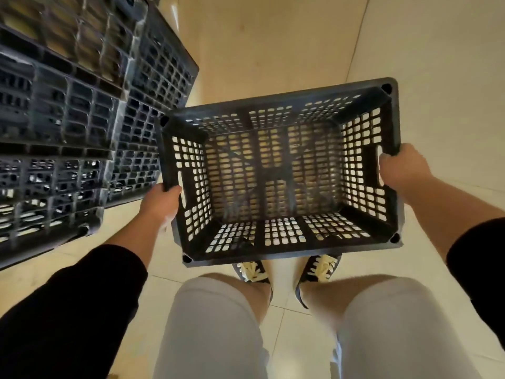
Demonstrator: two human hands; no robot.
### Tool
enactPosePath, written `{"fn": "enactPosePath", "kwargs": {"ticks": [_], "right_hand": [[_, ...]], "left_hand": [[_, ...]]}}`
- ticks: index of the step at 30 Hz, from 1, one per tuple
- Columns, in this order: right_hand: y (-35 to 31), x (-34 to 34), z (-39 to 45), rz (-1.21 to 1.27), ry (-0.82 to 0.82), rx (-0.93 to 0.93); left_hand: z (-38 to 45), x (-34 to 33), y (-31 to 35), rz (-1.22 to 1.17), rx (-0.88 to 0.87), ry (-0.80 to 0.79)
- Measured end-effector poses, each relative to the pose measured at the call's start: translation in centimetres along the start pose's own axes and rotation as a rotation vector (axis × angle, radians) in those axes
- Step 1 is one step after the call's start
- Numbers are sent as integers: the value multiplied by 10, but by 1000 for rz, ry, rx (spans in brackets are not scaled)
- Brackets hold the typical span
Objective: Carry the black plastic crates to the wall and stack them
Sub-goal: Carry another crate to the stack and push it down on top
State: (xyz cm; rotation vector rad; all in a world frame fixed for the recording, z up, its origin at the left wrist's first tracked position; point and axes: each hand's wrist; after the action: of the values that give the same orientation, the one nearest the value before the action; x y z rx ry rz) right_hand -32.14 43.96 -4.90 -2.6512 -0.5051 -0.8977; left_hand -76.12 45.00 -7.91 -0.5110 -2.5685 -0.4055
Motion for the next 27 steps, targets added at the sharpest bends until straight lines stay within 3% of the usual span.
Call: {"fn": "enactPosePath", "kwargs": {"ticks": [3,5,12,27], "right_hand": [[1,-2,13,23,5,4],[1,-2,13,6,6,16],[12,30,-41,20,16,-6],[83,228,-325,241,81,-84]], "left_hand": [[11,-6,0,-296,23,-79],[12,-5,-2,-360,25,-115],[-40,27,6,-352,-68,-99],[-334,172,97,-83,-276,-119]]}}
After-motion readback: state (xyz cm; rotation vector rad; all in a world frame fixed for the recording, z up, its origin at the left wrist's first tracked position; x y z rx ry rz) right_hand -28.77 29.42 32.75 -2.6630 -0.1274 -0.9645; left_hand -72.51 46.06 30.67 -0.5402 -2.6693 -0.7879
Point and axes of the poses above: each hand's wrist, its own z-axis towards the middle knuckle, its own x-axis out of the back of the hand, y = z × x, and after that the axes turned 6 degrees about -y, right-handed
